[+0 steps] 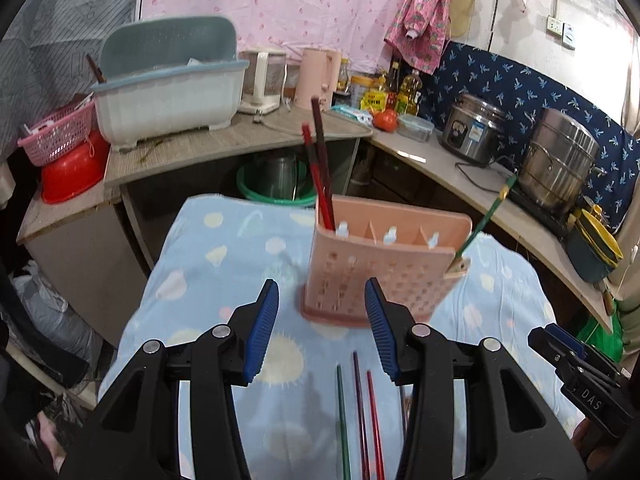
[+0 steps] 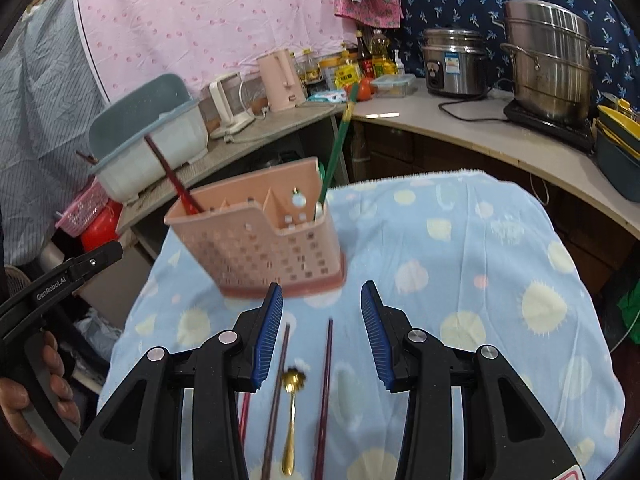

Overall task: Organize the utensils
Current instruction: 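Move both open grippers back toward the remaining chopsticks and gold spoon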

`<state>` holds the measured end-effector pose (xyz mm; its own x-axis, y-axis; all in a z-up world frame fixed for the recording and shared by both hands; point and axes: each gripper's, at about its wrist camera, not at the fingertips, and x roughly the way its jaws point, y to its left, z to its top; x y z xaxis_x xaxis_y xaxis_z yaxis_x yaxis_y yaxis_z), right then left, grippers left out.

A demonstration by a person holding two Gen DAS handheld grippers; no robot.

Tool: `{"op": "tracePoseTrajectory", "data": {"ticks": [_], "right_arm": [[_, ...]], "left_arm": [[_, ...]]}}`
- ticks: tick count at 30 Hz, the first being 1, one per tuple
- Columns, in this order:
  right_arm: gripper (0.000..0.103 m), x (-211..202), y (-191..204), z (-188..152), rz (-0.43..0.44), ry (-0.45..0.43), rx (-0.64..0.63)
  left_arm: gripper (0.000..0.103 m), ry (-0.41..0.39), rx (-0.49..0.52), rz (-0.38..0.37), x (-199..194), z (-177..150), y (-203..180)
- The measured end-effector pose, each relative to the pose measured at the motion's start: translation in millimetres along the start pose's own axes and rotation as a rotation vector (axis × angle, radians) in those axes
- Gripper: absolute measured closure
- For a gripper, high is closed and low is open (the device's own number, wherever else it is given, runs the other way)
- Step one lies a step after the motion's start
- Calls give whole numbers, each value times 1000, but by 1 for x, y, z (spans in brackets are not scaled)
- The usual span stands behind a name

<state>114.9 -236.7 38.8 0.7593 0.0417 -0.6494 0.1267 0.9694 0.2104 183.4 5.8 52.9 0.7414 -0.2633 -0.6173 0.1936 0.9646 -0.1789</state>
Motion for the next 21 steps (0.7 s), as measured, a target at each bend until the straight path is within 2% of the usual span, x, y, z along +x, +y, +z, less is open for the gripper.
{"op": "tracePoseTrajectory", "data": {"ticks": [14, 21], "right_arm": [[63, -6, 3, -88, -6, 148, -46], [63, -3, 2, -130, -4, 236, -48]], "left_arm": [[60, 159, 8, 23, -9, -94, 13], [60, 232, 14, 5, -14, -134, 9]]}}
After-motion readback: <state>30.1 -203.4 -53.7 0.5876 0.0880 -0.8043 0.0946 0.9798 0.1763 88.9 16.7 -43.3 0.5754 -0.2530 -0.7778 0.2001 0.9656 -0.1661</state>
